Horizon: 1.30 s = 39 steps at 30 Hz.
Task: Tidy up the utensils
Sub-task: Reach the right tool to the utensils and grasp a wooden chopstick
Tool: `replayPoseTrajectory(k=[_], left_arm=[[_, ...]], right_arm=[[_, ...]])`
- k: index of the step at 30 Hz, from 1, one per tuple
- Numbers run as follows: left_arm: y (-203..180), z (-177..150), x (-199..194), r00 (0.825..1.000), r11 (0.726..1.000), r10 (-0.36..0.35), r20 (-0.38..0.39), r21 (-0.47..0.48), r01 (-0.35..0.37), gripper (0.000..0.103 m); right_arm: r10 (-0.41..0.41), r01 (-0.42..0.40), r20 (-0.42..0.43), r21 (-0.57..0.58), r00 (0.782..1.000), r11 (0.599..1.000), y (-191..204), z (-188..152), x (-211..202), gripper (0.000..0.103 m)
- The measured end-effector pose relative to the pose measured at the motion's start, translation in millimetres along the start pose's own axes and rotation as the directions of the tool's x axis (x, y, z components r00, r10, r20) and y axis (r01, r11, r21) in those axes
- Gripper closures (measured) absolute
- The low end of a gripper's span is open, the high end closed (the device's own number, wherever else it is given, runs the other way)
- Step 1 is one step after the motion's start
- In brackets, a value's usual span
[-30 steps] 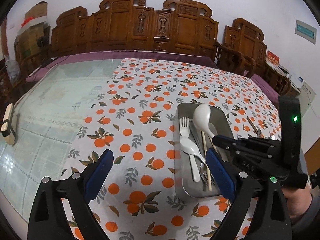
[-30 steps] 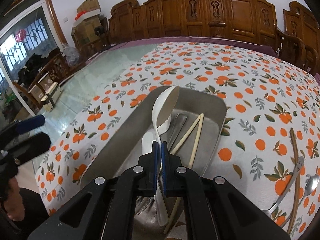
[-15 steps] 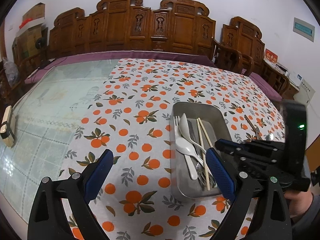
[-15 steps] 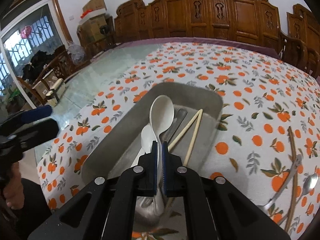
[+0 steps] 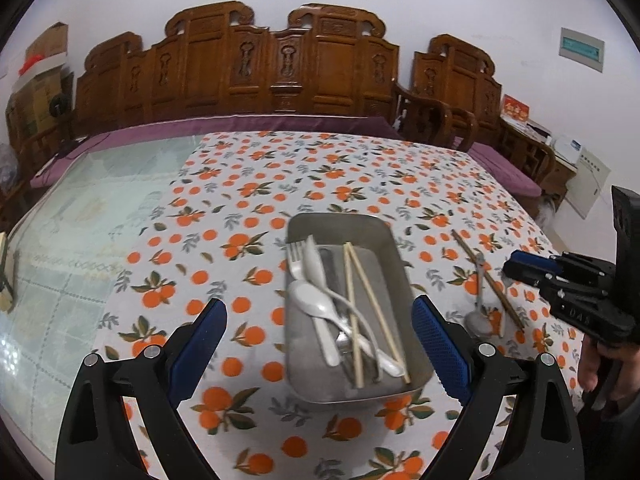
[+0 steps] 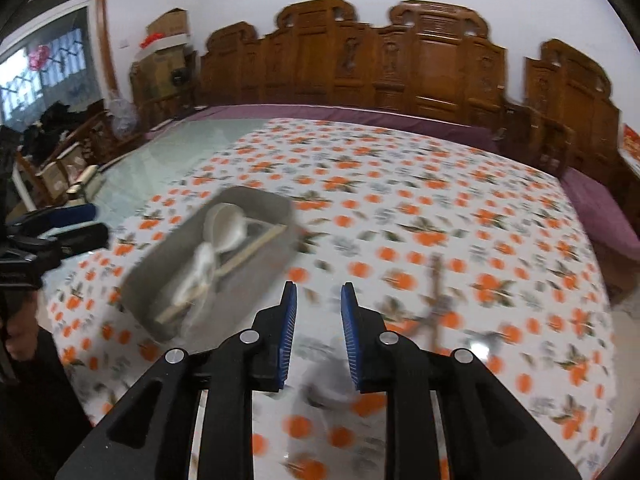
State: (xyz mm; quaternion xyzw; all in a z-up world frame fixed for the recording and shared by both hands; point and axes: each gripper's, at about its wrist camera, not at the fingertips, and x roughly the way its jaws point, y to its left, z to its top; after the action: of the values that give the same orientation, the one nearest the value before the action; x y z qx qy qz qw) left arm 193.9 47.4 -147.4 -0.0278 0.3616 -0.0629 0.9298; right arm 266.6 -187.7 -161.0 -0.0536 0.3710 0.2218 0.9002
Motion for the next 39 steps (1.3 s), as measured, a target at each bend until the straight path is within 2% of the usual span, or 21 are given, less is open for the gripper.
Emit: replayPoseTrajectory(k=[4, 10, 16, 18, 26, 31, 33, 39], left_arm=[[-15.4, -3.2, 4.3, 0.999, 0.999, -0.032, -0.013, 0.013, 0.032, 0.013], [-38.3, -9.9, 9.5, 0.998, 0.997, -0.052, -0.028, 0.054, 0.053, 0.013], [-61.6, -17.7, 14.0, 0.997, 0.992, -0.065, -0.045, 0.105, 0.070, 0.013], [-66.9, -19.8, 15.0, 0.996, 0.991, -0.070, -0.050, 0.115, 0.075, 0.013], [-82.3, -25.8, 17.4, 0.995, 0.984, -0.077, -0.060, 0.154, 0.086, 0.013], [-84.2, -27.7, 19.2, 0.995, 0.983, -0.076, -0.066, 0.161, 0.086, 0.013], [-85.1, -27.8, 19.4, 0.995, 0.983, -0.078, -0.067, 0.162, 0.088, 0.013], [-95.5, -29.4, 23.2, 0.992, 0.980, -0.086, -0.096, 0.172, 0.101, 0.013]], right_arm=[[-0.099, 0.100, -0.043, 0.034, 0.994, 0.994, -36.2, -17.9, -1.6, 0.078], [-0.107, 0.118, -0.085, 0.137, 0.991, 0.983, -71.8, -40.5, 4.8, 0.078], [-0.076, 0.097, -0.149, 0.139, 0.986, 0.985, -72.2, -58.3, 26.2, 0.078], [-0.076, 0.101, -0.170, 0.138, 0.982, 0.985, -72.3, -61.5, 32.2, 0.086], [-0.078, 0.113, -0.218, 0.157, 0.973, 0.981, -83.7, -68.2, 45.3, 0.087], [-0.103, 0.132, -0.216, 0.127, 0.971, 0.983, -79.2, -64.9, 50.9, 0.088], [-0.099, 0.126, -0.219, 0.113, 0.971, 0.986, -76.1, -63.2, 52.5, 0.096], [-0.126, 0.147, -0.214, 0.087, 0.969, 0.985, -75.2, -60.7, 46.1, 0.097]])
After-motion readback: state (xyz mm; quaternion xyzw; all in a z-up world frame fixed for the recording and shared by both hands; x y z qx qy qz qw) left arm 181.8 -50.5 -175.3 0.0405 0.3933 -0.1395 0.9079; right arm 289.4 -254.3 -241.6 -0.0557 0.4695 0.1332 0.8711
